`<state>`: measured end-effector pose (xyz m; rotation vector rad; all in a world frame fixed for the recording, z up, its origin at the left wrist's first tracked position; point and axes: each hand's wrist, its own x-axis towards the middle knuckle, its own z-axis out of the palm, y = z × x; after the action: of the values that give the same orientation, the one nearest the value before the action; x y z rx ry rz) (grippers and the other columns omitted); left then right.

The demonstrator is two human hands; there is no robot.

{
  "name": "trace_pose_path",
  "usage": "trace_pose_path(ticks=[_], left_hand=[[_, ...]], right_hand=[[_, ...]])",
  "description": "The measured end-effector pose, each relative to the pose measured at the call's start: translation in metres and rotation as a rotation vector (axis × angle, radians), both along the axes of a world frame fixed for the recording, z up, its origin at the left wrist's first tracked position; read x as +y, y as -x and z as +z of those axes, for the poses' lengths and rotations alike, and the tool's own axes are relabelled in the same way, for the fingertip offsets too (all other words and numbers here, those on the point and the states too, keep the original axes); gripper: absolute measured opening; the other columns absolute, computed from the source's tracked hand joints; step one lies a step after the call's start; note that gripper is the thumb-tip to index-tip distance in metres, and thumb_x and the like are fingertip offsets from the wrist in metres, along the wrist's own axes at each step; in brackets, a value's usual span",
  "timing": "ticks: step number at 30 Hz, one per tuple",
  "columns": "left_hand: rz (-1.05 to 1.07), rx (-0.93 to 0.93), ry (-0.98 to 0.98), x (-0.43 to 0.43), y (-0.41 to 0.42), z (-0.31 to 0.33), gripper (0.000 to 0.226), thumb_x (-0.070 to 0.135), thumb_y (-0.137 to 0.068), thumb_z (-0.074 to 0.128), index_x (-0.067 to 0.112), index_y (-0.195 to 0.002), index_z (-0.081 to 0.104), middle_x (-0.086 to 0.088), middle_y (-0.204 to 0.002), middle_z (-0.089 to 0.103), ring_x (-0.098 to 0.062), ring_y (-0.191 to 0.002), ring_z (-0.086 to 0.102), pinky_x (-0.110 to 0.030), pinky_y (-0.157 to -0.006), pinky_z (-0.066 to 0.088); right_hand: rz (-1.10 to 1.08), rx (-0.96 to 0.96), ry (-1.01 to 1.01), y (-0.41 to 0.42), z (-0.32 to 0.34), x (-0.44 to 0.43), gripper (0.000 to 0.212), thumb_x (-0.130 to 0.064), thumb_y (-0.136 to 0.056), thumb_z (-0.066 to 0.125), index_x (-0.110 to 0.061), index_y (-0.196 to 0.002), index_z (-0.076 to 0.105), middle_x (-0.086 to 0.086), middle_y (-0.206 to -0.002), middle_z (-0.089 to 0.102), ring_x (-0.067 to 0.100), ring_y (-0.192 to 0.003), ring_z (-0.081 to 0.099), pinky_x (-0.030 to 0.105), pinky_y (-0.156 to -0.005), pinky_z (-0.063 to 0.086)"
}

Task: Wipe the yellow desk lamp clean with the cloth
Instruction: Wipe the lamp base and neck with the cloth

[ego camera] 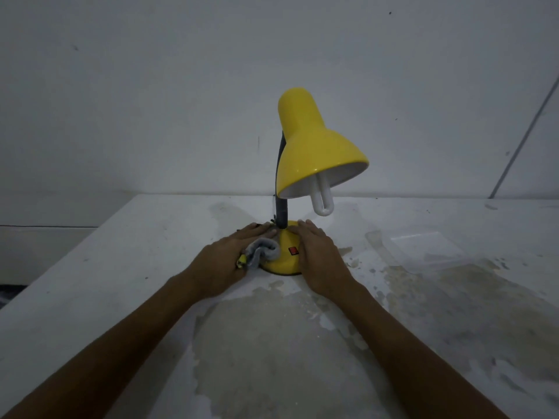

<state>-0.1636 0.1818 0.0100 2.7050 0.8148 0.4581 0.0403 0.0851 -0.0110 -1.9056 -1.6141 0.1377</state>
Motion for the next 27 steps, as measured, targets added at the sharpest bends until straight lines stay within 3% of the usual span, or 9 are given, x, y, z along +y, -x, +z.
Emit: trace_pose_path(ticks=[2, 6, 11, 13, 15, 18, 22, 24, 27], left_hand=[[0.051, -0.056, -0.045, 0.007, -0.007, 0.002, 0.073, 0.016, -0.097, 0.062, 0.05, -0.153, 0.03, -0.003, -0.156, 0.047, -0.027, -0.138, 0.049, -0.036, -0.11, 0.039], [0.229, -0.144, 0.131, 0.011, -0.037, 0.002, 0.027, 0.012, -0.101, 0.053, 0.003, -0.124, 0.061, -0.023, -0.116, 0.066, -0.04, -0.107, 0.061, -0.032, -0.08, 0.038], [0.312, -0.185, 0.194, 0.005, -0.06, 0.01, 0.021, 0.011, -0.098, 0.05, -0.001, -0.101, 0.067, -0.025, -0.099, 0.069, -0.04, -0.091, 0.063, -0.032, -0.07, 0.037], [0.298, -0.206, 0.212, 0.003, -0.06, 0.008, 0.025, 0.013, -0.096, 0.051, 0.001, -0.112, 0.066, -0.024, -0.107, 0.07, -0.041, -0.101, 0.063, -0.033, -0.075, 0.042], [0.239, -0.224, 0.234, -0.005, -0.054, 0.006, 0.049, 0.023, -0.092, 0.051, 0.006, -0.137, 0.058, -0.02, -0.134, 0.064, -0.038, -0.123, 0.058, -0.039, -0.099, 0.047], [0.136, -0.176, 0.174, -0.014, -0.042, 0.0, 0.065, 0.024, -0.091, 0.052, 0.009, -0.153, 0.041, -0.016, -0.159, 0.04, -0.033, -0.148, 0.037, -0.046, -0.123, 0.029], [0.018, -0.17, 0.105, -0.028, -0.023, -0.008, 0.059, 0.031, -0.093, 0.051, 0.025, -0.15, 0.041, -0.001, -0.161, 0.033, -0.025, -0.153, 0.023, -0.049, -0.125, 0.023], [-0.015, -0.204, 0.123, -0.045, -0.015, -0.001, 0.057, 0.039, -0.093, 0.054, 0.036, -0.147, 0.033, 0.012, -0.157, 0.028, -0.016, -0.149, 0.024, -0.044, -0.123, 0.024], [-0.003, -0.08, 0.075, -0.058, -0.003, 0.003, 0.082, 0.005, -0.09, 0.067, 0.045, -0.151, 0.03, 0.015, -0.164, 0.028, -0.01, -0.148, 0.031, -0.03, -0.117, 0.027]], right_hand=[[-0.003, 0.01, 0.01, 0.0, 0.001, 0.0, 0.048, -0.021, -0.103, 0.03, -0.008, -0.148, 0.043, 0.016, -0.159, 0.036, 0.03, -0.152, 0.024, 0.037, -0.123, 0.018], [-0.014, 0.02, 0.0, 0.002, 0.002, -0.001, 0.063, -0.03, -0.092, 0.023, -0.006, -0.147, 0.045, 0.017, -0.157, 0.039, 0.032, -0.15, 0.027, 0.039, -0.122, 0.022], [-0.035, 0.004, 0.009, 0.0, -0.001, 0.004, 0.045, -0.014, -0.104, 0.036, -0.005, -0.147, 0.044, 0.016, -0.158, 0.037, 0.03, -0.152, 0.025, 0.038, -0.121, 0.022], [-0.037, 0.006, 0.016, 0.0, 0.001, 0.003, 0.049, -0.021, -0.102, 0.032, -0.006, -0.147, 0.044, 0.017, -0.157, 0.038, 0.031, -0.151, 0.026, 0.039, -0.12, 0.024], [-0.029, 0.019, 0.02, 0.002, 0.003, 0.0, 0.061, -0.03, -0.095, 0.024, -0.005, -0.147, 0.043, 0.019, -0.156, 0.039, 0.032, -0.15, 0.028, 0.04, -0.12, 0.024], [-0.02, 0.031, 0.029, 0.003, 0.007, -0.003, 0.067, -0.034, -0.091, 0.023, -0.005, -0.149, 0.041, 0.019, -0.156, 0.039, 0.033, -0.149, 0.029, 0.039, -0.122, 0.021], [0.005, 0.014, 0.058, 0.002, 0.01, -0.006, 0.068, -0.038, -0.09, 0.03, -0.005, -0.148, 0.041, 0.021, -0.157, 0.037, 0.034, -0.149, 0.029, 0.04, -0.122, 0.021], [0.03, -0.008, 0.061, 0.0, 0.01, -0.007, 0.063, -0.039, -0.093, 0.047, -0.007, -0.148, 0.042, 0.02, -0.157, 0.038, 0.034, -0.15, 0.028, 0.04, -0.122, 0.021], [0.045, -0.032, 0.065, 0.0, 0.011, -0.008, 0.061, -0.033, -0.094, 0.056, -0.008, -0.148, 0.043, 0.018, -0.157, 0.037, 0.034, -0.15, 0.027, 0.043, -0.123, 0.022]])
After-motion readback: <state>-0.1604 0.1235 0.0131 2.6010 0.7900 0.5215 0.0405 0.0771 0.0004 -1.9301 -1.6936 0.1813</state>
